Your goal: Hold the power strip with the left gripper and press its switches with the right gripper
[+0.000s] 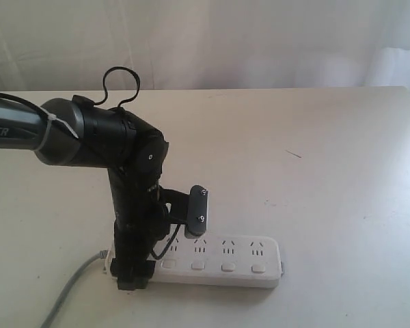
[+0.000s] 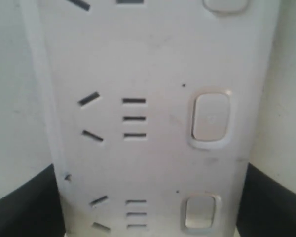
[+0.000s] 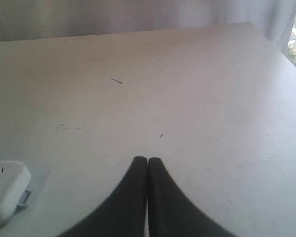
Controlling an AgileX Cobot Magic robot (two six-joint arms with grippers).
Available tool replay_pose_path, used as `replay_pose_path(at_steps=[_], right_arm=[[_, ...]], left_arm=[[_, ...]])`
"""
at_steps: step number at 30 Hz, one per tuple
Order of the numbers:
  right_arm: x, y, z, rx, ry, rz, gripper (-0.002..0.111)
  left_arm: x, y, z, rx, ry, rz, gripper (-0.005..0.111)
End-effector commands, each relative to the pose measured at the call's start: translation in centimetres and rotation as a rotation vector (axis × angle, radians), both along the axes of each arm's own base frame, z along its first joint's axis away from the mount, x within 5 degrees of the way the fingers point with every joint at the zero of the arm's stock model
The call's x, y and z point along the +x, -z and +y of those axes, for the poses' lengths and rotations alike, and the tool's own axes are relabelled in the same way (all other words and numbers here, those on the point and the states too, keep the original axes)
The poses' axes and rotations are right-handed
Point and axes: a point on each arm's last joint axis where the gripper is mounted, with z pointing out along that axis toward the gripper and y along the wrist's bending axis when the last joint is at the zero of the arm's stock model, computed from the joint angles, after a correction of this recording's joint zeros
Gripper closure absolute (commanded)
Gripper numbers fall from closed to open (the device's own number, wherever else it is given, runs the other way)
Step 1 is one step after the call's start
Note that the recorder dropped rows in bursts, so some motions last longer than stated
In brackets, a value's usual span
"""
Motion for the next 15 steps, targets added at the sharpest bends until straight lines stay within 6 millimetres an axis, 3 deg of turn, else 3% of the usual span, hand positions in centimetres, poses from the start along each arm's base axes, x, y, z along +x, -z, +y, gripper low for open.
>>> replay_pose_path(at_steps=[1, 4, 11, 12, 15], right_arm=[[0.01, 0.03, -0.03, -0.003, 0.004, -0.011, 0.108], [0.01, 0.03, -0.03, -0.003, 0.004, -0.011, 0.108], [0.01, 0.03, -0.03, -0.003, 0.004, -0.011, 0.108], [0.01, 0.03, -0.03, -0.003, 0.004, -0.011, 0.108], [0.01, 0.03, -0.03, -0.003, 0.004, -0.011, 0.108]], left_arm=[[-0.03, 0.11, 1.19, 0.013, -0.064, 0.044, 0.027], [0.05, -0.84, 1.52, 0.000, -0.073, 0.026, 0.024], [0.18, -0.78, 1.43, -0.009, -0.081, 0.014, 0.017], [0.20, -0.78, 1.42, -0.011, -0.092, 0.012, 0.020], [0.20, -0.78, 1.42, -0.012, -0.113, 0.012, 0.046]])
